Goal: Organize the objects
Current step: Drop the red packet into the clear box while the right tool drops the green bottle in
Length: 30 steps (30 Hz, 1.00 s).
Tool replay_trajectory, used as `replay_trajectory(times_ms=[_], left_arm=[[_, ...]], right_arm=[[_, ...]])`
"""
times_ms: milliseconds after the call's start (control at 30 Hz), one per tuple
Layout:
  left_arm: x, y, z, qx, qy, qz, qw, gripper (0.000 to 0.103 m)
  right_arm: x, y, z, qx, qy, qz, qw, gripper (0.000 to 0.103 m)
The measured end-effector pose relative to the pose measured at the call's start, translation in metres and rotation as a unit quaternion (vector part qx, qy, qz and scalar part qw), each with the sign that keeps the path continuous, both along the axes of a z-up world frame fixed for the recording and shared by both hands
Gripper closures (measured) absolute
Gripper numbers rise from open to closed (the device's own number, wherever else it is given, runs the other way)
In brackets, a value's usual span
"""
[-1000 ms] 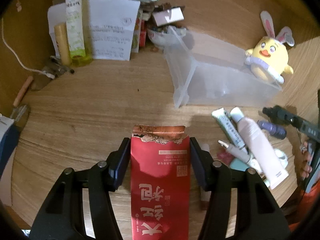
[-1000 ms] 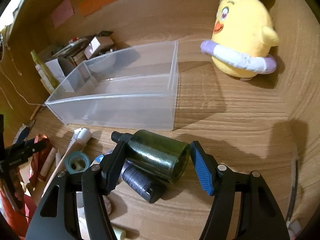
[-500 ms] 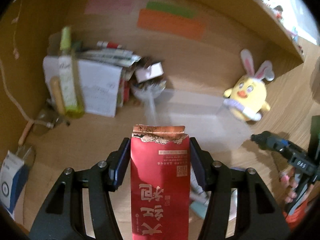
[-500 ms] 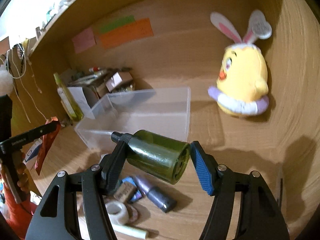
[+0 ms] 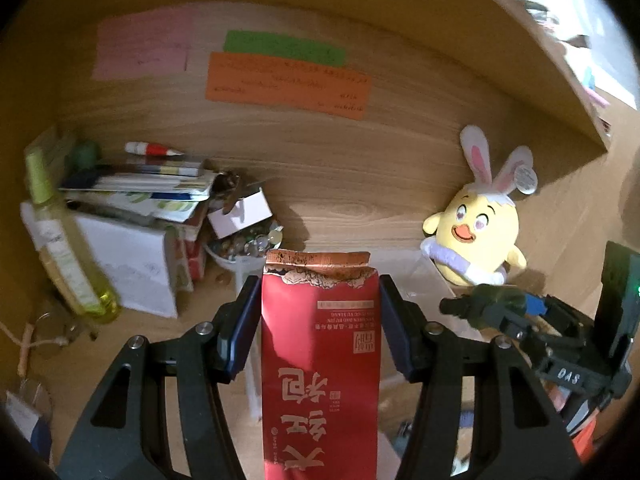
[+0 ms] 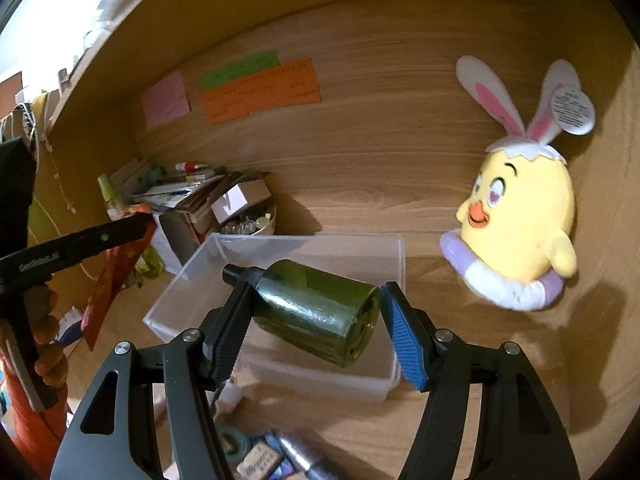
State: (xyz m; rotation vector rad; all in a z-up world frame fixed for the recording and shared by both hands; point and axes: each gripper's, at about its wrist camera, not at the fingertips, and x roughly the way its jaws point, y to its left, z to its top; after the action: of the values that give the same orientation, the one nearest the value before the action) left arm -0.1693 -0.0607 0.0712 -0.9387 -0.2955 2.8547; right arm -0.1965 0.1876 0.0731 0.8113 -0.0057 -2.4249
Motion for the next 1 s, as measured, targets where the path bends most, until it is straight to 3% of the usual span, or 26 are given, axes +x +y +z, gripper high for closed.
replay_trajectory(times_ms=[200,467,733,1000], left_arm=[[-0.046,0.006,-0.019,-0.014,-0.041,0.005,0.9990,0.046],[-0.085,0.014,-0.052,-0.038,-0.080,0.018,0.9959,0.046],[-0.099,0.027,-0.074,-0.068,-0.110,0.000,0.9916,0.046],[-0.094,0.030,-0.083,-0.068,-0.128,-0.016,0.9893,0.046]], right_arm=[[-0.025,-0.019,-0.008,0.020,-0.019,0.010,1.000,0.041],[-0.046,-0.045,-0.042,0.067,-0.052,0.022,0.996,0.041],[-0.058,-0.065,-0.065,0.116,-0.079,0.046,0.989,0.041],[-0.063,-0.078,-0.075,0.148,-0.097,0.058,0.983,0.041]])
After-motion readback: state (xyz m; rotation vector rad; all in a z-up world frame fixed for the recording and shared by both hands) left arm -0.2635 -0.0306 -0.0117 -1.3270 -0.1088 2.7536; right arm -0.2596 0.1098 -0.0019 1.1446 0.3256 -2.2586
